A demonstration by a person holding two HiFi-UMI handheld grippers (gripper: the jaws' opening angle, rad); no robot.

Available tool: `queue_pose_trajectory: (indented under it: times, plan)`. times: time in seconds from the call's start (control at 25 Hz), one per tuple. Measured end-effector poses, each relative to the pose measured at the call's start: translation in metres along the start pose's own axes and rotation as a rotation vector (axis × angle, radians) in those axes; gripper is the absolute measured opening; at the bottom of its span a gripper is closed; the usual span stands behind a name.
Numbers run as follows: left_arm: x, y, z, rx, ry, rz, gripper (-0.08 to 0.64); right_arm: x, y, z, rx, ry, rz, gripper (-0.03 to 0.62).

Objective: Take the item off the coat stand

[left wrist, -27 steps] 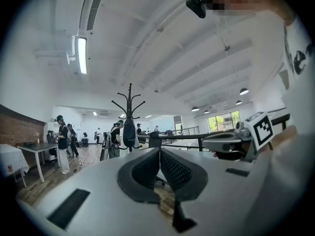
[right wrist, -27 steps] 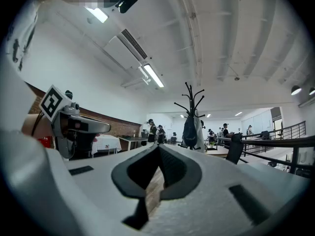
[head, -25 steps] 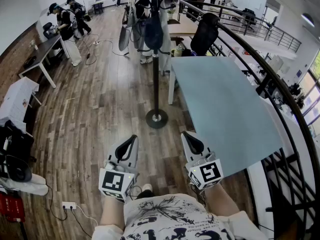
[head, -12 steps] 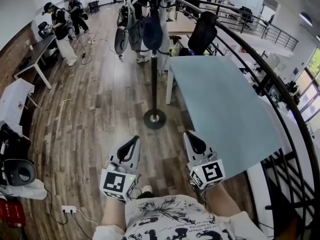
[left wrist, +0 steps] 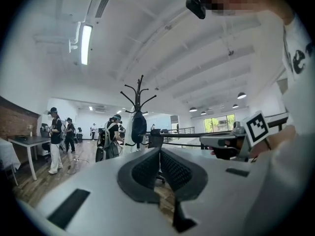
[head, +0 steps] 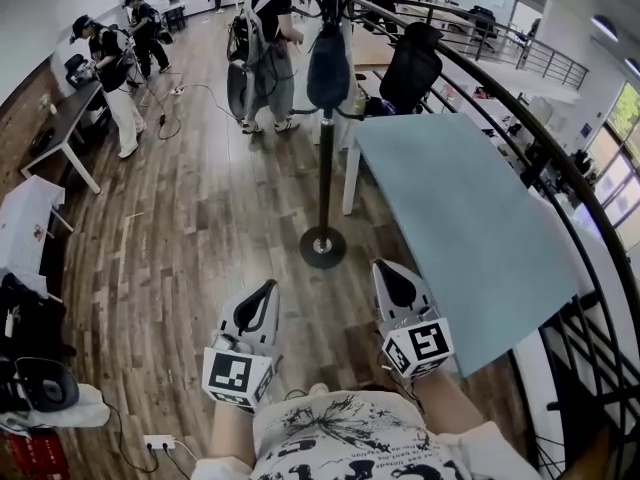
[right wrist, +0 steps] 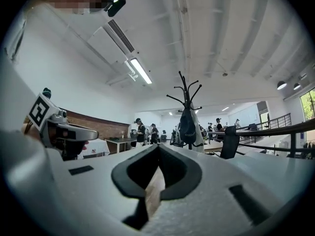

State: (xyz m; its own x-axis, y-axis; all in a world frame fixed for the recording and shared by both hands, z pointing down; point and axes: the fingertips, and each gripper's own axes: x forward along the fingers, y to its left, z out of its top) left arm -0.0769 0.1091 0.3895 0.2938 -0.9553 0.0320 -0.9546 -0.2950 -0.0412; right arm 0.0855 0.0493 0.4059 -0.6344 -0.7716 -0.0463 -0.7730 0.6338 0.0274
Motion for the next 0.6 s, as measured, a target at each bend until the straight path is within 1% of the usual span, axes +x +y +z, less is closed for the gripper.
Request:
queue_pose_trajectory:
  times: [0.12, 0.2, 0.28, 0.52, 0.6]
  plan:
    - [0.004, 0.033, -0.007, -0.029, 0.004, 0.026, 0.005, 0.028, 0.01, -0.007, -0.008, 0.016, 0.001, -0.008]
    - [0.007, 0.048, -0.015, -0.051, 0.006, 0.035, 0.005, 0.043, 0.015, -0.013, -0.009, 0.03, 0.01, -0.008]
    - [0.015, 0.06, -0.022, -0.056, 0.013, 0.041, 0.005, 0.059, 0.015, -0.018, -0.011, 0.034, 0.015, -0.008]
    - [0.064, 0.099, -0.028, -0.048, 0.019, 0.076, 0.005, 0.124, -0.007, -0.024, -0.022, 0.042, 0.058, -0.008]
    - [0.087, 0.112, -0.027, -0.037, 0.032, 0.093, 0.005, 0.153, -0.021, -0.028, -0.006, 0.037, 0.072, -0.008]
